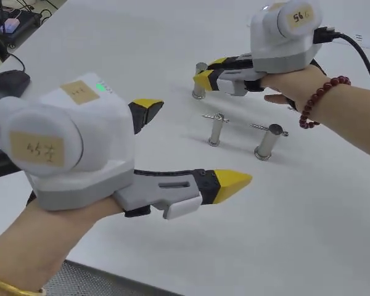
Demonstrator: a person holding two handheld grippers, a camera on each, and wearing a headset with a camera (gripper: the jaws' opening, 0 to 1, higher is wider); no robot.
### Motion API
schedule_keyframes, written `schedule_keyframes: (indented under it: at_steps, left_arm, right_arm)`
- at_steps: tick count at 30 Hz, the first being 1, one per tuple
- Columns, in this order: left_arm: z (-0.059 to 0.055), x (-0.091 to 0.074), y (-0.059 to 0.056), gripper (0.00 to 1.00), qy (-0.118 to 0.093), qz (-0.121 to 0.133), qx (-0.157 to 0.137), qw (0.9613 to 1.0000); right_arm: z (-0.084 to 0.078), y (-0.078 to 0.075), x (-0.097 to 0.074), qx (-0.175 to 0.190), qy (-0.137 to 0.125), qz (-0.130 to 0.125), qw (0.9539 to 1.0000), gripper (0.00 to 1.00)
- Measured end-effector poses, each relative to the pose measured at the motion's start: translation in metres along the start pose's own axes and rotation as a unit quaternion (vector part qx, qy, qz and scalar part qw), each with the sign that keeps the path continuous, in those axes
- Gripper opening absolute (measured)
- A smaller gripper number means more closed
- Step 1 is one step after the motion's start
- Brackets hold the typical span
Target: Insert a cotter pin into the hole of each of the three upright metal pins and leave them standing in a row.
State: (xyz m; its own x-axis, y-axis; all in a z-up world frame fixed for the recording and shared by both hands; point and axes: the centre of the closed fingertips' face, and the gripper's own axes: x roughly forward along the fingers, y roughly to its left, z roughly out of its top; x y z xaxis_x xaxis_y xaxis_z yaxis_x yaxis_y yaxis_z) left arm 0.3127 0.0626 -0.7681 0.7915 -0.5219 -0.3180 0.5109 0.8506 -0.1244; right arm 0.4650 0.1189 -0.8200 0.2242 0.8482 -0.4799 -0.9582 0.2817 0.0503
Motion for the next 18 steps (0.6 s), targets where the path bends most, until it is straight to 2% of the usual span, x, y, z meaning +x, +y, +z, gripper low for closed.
schedule_keyframes:
  at_steps: [7,15,18]
  left_arm:
    - [-0.0014,0.0002,0.0009,0.94,0.005,0.003,0.002,1.0000]
    - [0.0004,0.0004,0.0037,0.94,0.003,0.008,-0.007,0.9999]
    - [0.0025,0.0005,0.0043,0.94,-0.002,0.009,-0.010,0.9999]
  right_arm:
    - [-0.0001,-0.0011,0.0000,0.012,0.001,0.000,0.9999,0.14]
    - [-0.0001,-0.0049,-0.0025,-0.015,0.017,-0.014,0.9996,0.13]
    - [-0.0007,-0.0039,-0.0046,-0.023,0.022,-0.012,0.9994,0.13]
